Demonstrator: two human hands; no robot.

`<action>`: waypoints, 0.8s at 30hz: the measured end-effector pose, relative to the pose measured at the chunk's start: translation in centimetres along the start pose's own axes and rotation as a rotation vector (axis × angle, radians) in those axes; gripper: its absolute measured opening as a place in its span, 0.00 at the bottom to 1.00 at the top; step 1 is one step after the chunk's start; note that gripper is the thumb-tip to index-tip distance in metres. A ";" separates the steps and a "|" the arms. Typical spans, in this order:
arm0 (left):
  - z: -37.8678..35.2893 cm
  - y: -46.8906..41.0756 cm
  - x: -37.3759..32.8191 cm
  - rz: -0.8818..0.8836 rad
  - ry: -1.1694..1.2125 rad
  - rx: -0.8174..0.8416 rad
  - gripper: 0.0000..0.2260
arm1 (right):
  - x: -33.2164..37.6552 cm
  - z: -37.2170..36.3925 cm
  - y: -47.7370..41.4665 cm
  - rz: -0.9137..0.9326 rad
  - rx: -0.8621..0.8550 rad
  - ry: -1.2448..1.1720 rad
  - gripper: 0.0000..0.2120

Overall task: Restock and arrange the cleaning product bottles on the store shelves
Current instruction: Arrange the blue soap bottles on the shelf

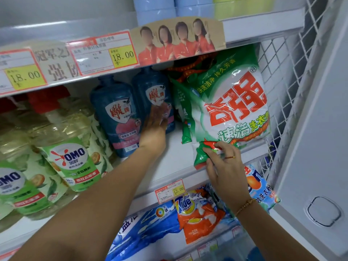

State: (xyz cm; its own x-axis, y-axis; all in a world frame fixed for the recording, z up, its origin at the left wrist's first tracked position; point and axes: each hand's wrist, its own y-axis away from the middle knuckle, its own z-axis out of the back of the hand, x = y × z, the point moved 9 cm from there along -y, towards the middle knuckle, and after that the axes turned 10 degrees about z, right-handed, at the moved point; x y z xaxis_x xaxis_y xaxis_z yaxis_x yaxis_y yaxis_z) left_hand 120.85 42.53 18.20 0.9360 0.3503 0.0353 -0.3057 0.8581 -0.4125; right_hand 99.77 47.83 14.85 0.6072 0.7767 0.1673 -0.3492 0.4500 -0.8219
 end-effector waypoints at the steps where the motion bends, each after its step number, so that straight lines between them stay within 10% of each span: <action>1: -0.6 0.2 0.2 0.034 0.017 0.064 0.30 | 0.1 0.1 -0.1 -0.006 0.005 -0.013 0.13; 9: -2.9 0.3 -0.9 0.130 0.279 0.425 0.32 | -0.4 0.9 1.2 -0.028 0.315 -0.152 0.19; 18: 6.1 17.7 -4.6 0.124 1.062 0.026 0.05 | -2.5 9.1 9.1 -0.298 0.427 -0.174 0.16; 20: 1.8 23.5 -5.0 0.212 1.068 0.141 0.00 | -2.7 10.6 13.6 -0.437 0.464 -0.174 0.18; 24: -8.4 31.7 -9.4 0.118 0.838 0.743 0.26 | -1.6 8.9 25.3 -0.702 0.583 -0.233 0.07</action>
State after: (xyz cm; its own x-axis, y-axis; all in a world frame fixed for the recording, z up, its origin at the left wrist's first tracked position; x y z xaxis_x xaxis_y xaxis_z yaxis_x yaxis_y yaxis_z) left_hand 103.86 63.34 -2.83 0.6307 0.3217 -0.7062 -0.1665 0.9449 0.2818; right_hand 83.64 61.93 -1.36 0.6781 0.2848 0.6775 -0.2983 0.9492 -0.1004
